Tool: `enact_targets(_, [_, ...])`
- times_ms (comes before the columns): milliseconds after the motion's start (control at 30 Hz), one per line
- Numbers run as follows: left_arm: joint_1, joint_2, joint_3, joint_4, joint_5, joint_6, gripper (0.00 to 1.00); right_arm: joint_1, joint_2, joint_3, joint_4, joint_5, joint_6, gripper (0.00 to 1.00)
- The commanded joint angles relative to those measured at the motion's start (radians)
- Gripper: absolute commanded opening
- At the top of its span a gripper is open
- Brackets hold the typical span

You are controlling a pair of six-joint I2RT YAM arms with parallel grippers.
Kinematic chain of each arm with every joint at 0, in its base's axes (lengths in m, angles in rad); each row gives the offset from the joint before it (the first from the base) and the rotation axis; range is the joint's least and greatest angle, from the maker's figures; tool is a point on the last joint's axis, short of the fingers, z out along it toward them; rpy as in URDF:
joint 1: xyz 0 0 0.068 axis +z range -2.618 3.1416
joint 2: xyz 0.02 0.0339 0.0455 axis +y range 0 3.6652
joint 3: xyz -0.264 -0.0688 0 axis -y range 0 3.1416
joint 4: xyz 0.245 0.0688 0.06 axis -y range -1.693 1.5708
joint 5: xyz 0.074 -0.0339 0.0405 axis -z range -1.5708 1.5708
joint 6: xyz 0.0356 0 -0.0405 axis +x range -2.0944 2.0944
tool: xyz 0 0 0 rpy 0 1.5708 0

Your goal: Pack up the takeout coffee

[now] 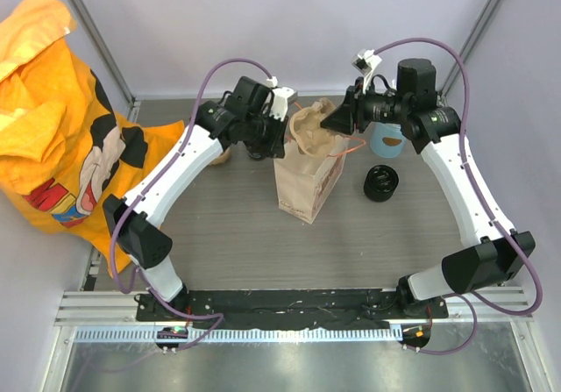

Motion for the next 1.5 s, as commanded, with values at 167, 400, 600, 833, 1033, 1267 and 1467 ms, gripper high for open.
enact_targets(167, [-0.002,-0.038,-0.023,0.053,0.052,0.051,0.0,0.003,0.075,0.06,-0.056,-0.021,-0.121,0.34])
enact_targets(400, [-0.002,-0.045,-0.045,0.073,0.048,0.068,0.0,0.003,0.12,0.1,-0.122,-0.036,-0.177,0.34])
enact_targets(600, [-0.002,-0.05,-0.046,0.076,0.037,0.078,0.0,0.002,0.126,0.114,-0.156,-0.013,-0.205,0.32])
enact_targets(833, [-0.002,-0.048,-0.036,0.084,0.031,0.079,0.0,0.028,0.126,0.138,-0.187,0.089,-0.257,0.31])
enact_targets(1033, [-0.002,-0.045,-0.017,0.082,0.014,0.093,0.0,0.068,0.143,0.175,-0.234,0.178,-0.302,0.31])
enact_targets(1267, [-0.002,-0.048,-0.005,0.079,0.002,0.107,0.0,0.125,0.172,0.229,-0.282,0.307,-0.365,0.3])
enact_targets(1467, [-0.004,-0.054,-0.002,0.085,0.002,0.117,0.0,0.129,0.186,0.24,-0.273,0.336,-0.342,0.29])
